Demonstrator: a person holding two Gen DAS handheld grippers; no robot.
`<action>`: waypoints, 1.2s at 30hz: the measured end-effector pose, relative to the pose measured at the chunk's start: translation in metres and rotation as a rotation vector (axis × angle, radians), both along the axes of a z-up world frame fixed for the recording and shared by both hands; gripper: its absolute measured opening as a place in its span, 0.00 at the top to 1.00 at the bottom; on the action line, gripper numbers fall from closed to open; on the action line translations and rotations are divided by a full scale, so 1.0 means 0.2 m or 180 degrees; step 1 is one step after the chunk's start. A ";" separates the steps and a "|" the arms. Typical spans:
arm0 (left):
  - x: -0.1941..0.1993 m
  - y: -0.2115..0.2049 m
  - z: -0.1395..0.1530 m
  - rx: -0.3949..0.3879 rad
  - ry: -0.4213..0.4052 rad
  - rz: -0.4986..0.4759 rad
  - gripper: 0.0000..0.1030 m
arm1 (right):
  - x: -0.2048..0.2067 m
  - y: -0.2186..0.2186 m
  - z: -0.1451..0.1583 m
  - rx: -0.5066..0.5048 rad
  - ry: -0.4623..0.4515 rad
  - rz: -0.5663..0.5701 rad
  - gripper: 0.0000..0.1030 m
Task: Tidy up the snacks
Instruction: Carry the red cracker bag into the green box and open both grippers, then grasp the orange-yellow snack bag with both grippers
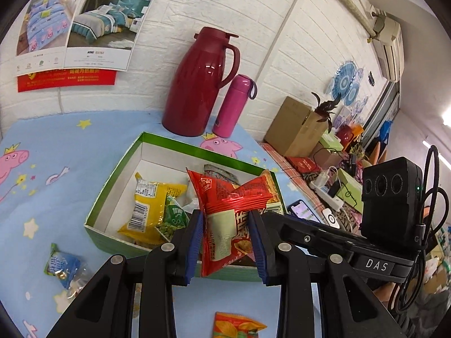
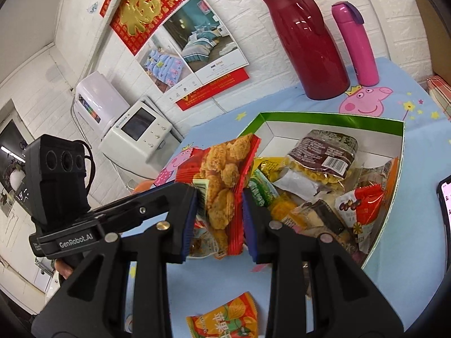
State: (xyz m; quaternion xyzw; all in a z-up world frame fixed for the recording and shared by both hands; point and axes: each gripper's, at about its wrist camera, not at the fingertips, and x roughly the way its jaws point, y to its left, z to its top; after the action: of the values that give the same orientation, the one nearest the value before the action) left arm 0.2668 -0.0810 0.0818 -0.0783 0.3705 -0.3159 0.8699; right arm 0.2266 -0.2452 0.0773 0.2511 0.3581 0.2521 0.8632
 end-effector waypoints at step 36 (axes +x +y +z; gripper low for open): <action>-0.48 0.22 -0.06 0.0148 0.0332 0.0617 0.12 | -0.44 -0.02 0.16 -0.0412 -0.0248 -0.0228 0.19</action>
State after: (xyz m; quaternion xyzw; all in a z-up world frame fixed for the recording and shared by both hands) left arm 0.1715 -0.0372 0.0691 -0.1099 0.4132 -0.2172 0.8775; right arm 0.1379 -0.2486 0.1089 0.1974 0.3305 0.2070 0.8994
